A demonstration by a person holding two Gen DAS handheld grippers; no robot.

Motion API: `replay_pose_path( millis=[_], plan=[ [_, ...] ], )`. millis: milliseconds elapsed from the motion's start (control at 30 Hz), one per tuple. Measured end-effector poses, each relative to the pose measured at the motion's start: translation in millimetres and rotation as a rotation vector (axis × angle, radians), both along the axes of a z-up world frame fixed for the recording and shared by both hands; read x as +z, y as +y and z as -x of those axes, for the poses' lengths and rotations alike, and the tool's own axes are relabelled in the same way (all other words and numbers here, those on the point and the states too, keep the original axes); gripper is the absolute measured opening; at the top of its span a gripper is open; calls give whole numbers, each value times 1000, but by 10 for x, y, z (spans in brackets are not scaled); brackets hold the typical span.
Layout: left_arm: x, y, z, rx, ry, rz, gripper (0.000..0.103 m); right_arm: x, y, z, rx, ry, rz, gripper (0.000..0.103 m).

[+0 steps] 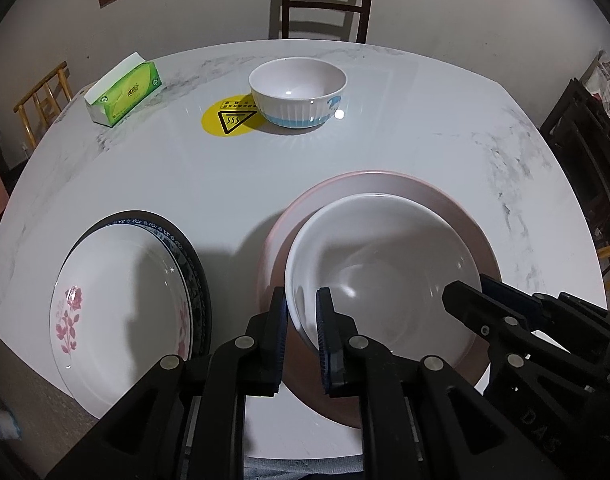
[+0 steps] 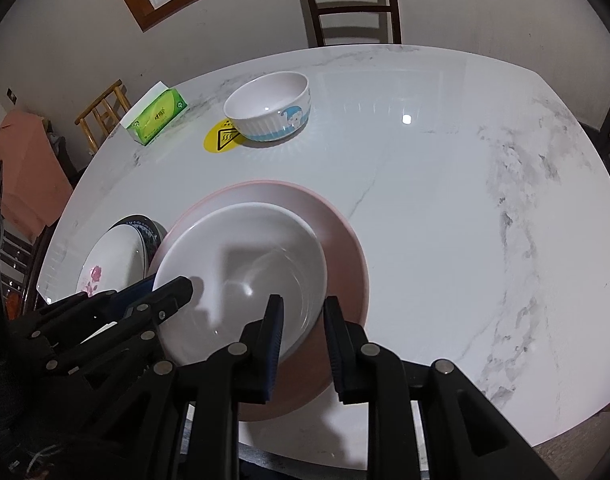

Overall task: Organize plates and bowls
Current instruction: 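Lower the held white bowl into the pink bowl with both tools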

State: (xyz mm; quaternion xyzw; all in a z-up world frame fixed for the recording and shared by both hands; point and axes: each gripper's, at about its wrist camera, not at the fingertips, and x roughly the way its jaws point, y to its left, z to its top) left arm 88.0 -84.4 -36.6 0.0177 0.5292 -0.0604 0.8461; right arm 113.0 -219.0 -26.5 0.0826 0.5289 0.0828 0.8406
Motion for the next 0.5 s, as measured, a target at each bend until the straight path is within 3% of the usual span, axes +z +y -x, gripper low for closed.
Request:
replay_pose_path(
  millis=[500],
  plan=[
    [30,-34,-30,-15,-12,-9,25,39,-29,20,-5,-2,-33,23]
  ],
)
